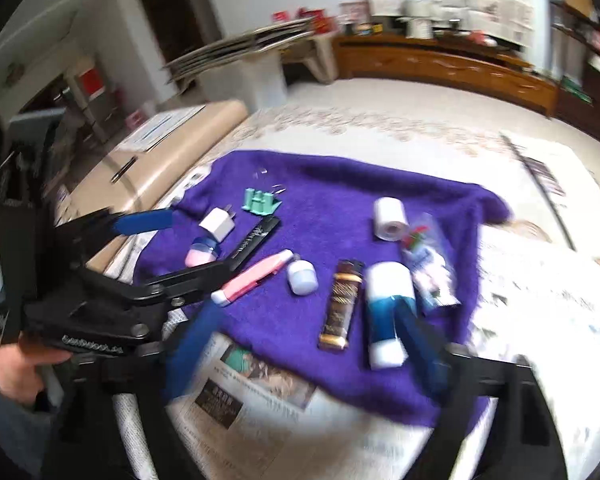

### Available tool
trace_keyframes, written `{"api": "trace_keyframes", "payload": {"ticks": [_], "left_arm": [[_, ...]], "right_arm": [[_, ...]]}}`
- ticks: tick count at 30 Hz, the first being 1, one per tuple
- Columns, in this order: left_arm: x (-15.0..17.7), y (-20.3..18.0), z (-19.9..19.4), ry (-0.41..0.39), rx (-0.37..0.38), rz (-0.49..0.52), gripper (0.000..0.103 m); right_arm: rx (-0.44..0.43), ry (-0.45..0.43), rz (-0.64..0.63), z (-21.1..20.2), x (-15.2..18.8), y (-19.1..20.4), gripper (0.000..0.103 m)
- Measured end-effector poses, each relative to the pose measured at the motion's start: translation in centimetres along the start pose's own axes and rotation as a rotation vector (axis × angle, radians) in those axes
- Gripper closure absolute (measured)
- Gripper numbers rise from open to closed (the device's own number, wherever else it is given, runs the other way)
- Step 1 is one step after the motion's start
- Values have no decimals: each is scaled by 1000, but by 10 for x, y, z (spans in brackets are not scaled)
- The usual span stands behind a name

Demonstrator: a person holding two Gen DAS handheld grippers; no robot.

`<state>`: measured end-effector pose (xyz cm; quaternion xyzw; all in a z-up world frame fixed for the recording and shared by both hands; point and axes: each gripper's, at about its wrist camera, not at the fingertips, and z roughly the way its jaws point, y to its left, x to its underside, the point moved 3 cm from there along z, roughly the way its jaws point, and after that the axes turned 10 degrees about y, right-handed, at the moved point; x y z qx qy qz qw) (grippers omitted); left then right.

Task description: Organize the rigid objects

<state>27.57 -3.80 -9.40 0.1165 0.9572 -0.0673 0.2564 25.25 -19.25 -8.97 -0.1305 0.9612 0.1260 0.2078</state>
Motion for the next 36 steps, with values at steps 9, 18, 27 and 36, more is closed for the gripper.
{"api": "trace_keyframes", "payload": {"ticks": [9, 18, 27, 36], "left_arm": [[52, 5, -66, -48, -54, -117, 0], [94, 14, -119, -77, -88, -171, 0], [125, 11, -148, -99, -122, -141, 0], [144, 7, -148, -68, -160, -135, 0]], "right_arm": [[123, -67, 170, -50, 56, 5, 0], [226, -70, 218, -79, 102, 31, 0], [255, -96, 274, -109, 132, 59, 0], [300, -83, 299, -114, 142, 66, 0]]}}
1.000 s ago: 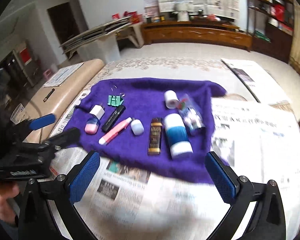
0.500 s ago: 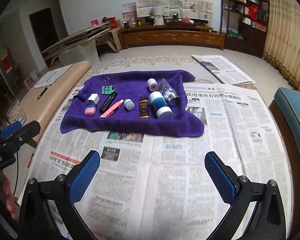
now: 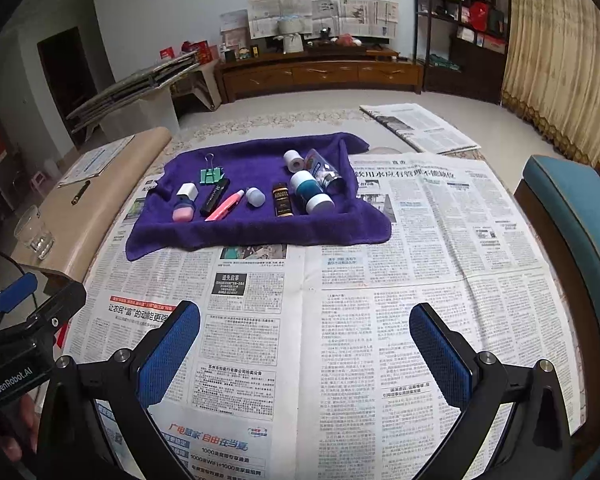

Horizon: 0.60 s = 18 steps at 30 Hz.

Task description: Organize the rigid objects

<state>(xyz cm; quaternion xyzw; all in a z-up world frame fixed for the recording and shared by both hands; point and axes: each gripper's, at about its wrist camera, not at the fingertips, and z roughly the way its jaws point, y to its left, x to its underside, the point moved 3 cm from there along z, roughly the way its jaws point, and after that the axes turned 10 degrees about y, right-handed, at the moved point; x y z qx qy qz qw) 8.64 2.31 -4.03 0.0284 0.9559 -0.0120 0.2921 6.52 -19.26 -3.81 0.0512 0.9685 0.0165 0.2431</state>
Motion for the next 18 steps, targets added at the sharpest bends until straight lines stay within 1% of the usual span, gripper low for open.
{"api": "trace_keyframes", "payload": {"ticks": [5, 10, 18], "left_arm": [[2, 3, -4, 5, -4, -19, 0], [3, 4, -9, -7, -22, -13, 0], [4, -6, -17, -28, -50, 9, 0]], "right_arm": [[-5, 13, -7, 0, 4, 2, 0], [-16, 15, -15, -2, 5, 7, 0], [-29, 5, -12, -8, 5, 6, 0]]}}
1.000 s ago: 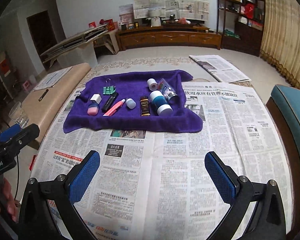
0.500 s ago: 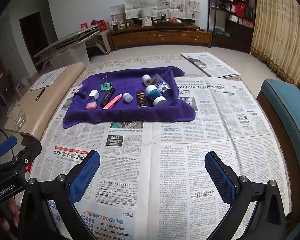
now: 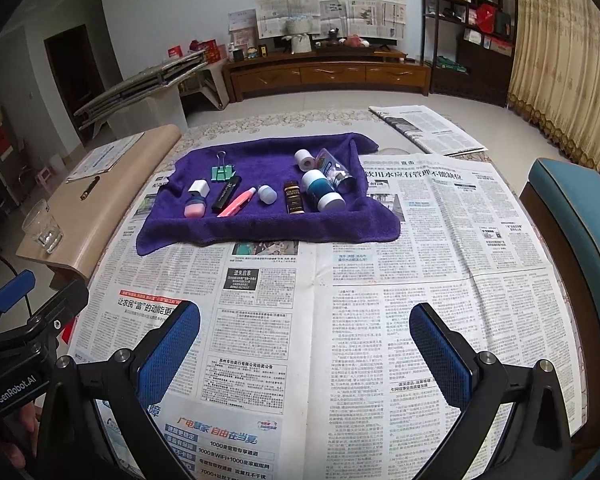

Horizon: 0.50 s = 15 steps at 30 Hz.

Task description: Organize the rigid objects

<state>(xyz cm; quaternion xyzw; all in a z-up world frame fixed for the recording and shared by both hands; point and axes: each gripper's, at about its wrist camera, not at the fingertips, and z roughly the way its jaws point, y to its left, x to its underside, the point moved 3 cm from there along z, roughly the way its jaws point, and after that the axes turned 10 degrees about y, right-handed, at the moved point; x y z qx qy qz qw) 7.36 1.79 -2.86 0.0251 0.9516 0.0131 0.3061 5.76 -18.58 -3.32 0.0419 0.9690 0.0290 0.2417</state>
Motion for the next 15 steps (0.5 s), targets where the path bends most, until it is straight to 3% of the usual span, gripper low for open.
{"api": "trace_keyframes", "payload": {"ticks": [15], "left_arm": [[0, -7, -2, 5, 4, 3, 0]], "right_arm": [[0, 0, -2, -1, 2, -4, 0]]}}
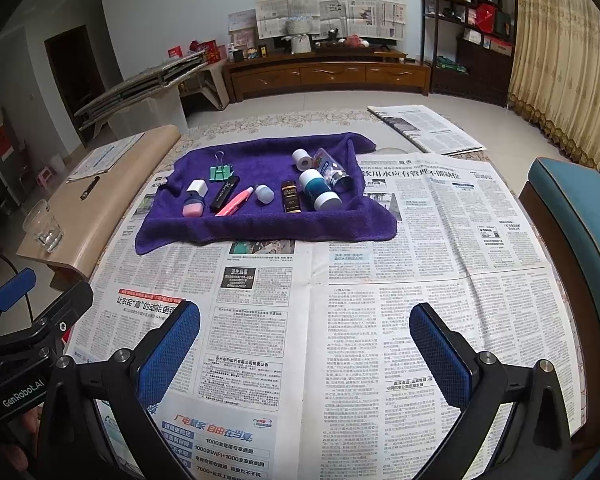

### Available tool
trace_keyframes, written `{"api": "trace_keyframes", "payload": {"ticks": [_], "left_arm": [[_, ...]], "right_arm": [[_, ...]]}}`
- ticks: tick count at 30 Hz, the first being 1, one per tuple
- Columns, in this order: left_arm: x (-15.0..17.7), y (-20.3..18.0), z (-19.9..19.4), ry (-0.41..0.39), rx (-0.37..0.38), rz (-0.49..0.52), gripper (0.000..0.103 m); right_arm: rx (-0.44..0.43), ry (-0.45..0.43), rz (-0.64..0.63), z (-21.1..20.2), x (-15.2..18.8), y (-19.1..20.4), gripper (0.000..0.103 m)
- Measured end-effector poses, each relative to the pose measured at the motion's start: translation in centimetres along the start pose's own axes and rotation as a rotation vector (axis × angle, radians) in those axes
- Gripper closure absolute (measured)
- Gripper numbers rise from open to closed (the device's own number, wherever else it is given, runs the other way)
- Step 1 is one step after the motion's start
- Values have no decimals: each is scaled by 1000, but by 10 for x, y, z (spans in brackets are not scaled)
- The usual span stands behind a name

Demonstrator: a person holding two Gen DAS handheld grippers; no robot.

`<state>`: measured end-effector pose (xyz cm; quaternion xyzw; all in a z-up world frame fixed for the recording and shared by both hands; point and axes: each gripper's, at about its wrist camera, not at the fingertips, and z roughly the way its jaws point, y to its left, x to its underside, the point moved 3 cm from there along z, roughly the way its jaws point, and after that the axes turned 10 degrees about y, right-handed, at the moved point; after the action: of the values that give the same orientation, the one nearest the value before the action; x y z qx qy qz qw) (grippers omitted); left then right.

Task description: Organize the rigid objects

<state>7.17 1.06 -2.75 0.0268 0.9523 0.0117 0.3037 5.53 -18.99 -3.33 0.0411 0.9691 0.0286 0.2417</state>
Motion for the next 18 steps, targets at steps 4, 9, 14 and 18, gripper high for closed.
{"api": "trace_keyframes", "payload": {"ticks": [4, 9, 14, 18], "left_arm": [[0, 0, 0, 1, 3, -6, 0], [0, 1, 0, -1, 3, -9, 0], [0, 3, -1, 5, 2, -12, 0], [0, 4, 0, 5, 1, -13, 0]], "right_arm": [[1, -1, 0, -1, 0, -1, 0], [3, -1, 0, -2, 0, -3, 0], [5, -1, -1, -2, 0, -4, 0], [6, -1, -3, -2, 0, -4, 0]]}}
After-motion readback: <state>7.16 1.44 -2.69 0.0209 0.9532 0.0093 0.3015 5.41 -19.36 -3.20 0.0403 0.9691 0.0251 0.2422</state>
